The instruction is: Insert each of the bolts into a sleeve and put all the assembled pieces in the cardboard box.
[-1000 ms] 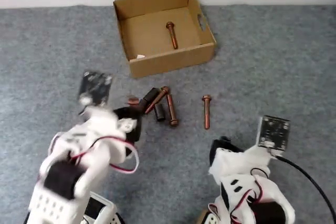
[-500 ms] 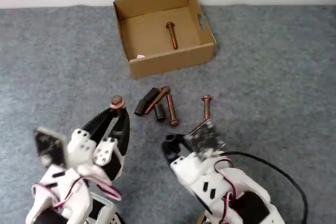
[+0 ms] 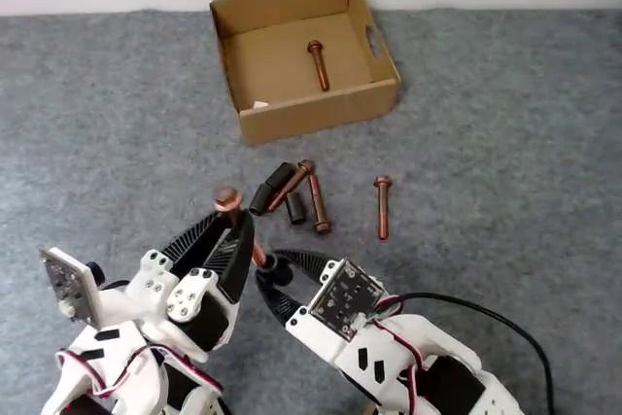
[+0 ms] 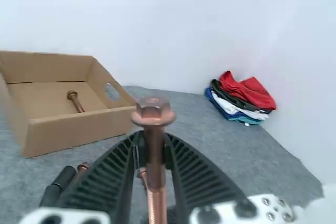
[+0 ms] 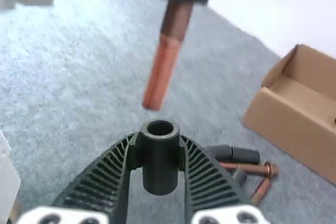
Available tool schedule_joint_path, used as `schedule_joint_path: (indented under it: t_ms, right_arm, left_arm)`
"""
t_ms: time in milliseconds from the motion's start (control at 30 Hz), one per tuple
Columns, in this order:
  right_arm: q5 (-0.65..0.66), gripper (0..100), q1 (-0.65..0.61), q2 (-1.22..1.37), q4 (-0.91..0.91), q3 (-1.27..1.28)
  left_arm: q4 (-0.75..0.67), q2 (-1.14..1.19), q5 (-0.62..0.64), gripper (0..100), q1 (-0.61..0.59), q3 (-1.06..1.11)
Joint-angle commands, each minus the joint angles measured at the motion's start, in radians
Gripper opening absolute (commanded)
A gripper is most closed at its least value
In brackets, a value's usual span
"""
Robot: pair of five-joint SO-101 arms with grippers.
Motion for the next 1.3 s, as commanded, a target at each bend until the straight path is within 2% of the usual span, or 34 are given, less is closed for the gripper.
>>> schedule_joint_path:
  t_ms: [0,500,767,1033,1267]
  right_arm:
    - [0.014,0.7,-0.012,-0.012,-0.036,-0.009]
    - [0.014,0.7,-0.007,-0.019,-0.036,-0.057]
    - [0.011,0.8,-0.005,-0.021,-0.036,-0.057]
    - [0.012,0.8,-0.005,-0.021,-0.036,-0.057]
    - [0.012,0.8,-0.005,-0.021,-0.036,-0.057]
  left_arm:
    - [-0.031,-0.003,0.009,0,0.008,-0.033]
    - [-0.11,-0.003,0.006,0,0.014,0.091]
    - [0.02,-0.003,0.003,0,0.015,0.062]
    - [0.186,-0.003,-0.121,0,0.023,0.035]
    - [0.302,-0.003,-0.173,0,0.187,0.053]
